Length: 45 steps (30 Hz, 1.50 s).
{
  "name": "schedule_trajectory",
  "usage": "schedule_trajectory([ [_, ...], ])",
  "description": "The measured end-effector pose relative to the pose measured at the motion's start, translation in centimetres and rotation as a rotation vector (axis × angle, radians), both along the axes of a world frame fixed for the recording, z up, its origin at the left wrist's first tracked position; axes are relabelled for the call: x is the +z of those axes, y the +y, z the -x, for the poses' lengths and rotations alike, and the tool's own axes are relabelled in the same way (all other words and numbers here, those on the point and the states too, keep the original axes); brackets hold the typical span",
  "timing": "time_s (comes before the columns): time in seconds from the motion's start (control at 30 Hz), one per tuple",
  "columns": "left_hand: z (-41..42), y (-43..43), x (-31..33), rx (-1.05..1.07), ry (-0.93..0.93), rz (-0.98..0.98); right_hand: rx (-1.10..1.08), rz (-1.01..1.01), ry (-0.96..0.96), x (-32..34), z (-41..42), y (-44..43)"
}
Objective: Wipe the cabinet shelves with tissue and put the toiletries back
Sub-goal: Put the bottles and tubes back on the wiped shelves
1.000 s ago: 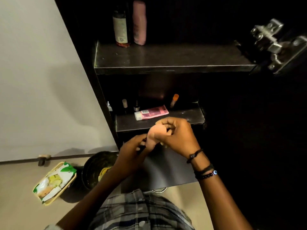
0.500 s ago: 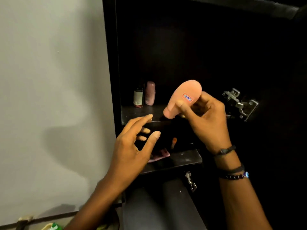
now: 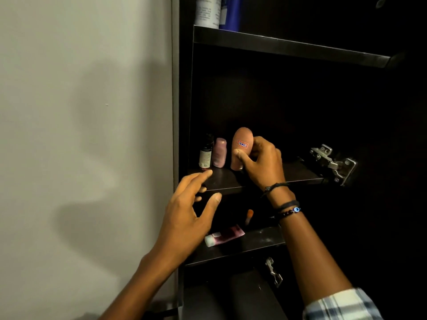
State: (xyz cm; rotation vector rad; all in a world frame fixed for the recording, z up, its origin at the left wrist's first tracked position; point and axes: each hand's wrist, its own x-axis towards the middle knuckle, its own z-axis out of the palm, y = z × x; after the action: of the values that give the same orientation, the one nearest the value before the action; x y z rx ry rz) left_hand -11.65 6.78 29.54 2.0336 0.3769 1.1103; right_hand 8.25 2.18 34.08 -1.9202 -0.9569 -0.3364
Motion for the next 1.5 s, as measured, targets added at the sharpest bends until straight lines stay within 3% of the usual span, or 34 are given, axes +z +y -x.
schedule_trajectory([
  [0.27,0.4,0.4,-0.3,-0.066,0.004,-0.012,-0.094,0.008,0.006,-0.3,1.0,-1.4],
  [0.47,0.1,-1.9,-2.0,-0.172,0.038,0.018,-0.232,-0.084,0.071,-3.2,6.0,-7.9],
  [0.63,-0.3,-6.2,-5.6,-0.363,0.153,0.038,-0.486,-0.112,0.297,-10.5,9.8,-16.3],
  [0.8,0.2,-11.7,-9.2,-0.501,0.25,0.021,-0.991,-0.315,0.774,-19.0,10.5,-28.1],
  [0.93,0.6,-15.9,-11.0,-0.562,0.306,0.013,-1.282,-0.352,0.925,-21.0,10.9,-35.4],
  [1.23,1.2,-23.4,-14.2,-0.555,0.395,0.046,-0.792,-0.178,0.881,-20.5,10.6,-41.6],
  [1.5,3.9,-25.7,-16.2,-0.46,0.451,0.059,-0.802,0.006,0.682,-21.7,12.5,-41.6],
])
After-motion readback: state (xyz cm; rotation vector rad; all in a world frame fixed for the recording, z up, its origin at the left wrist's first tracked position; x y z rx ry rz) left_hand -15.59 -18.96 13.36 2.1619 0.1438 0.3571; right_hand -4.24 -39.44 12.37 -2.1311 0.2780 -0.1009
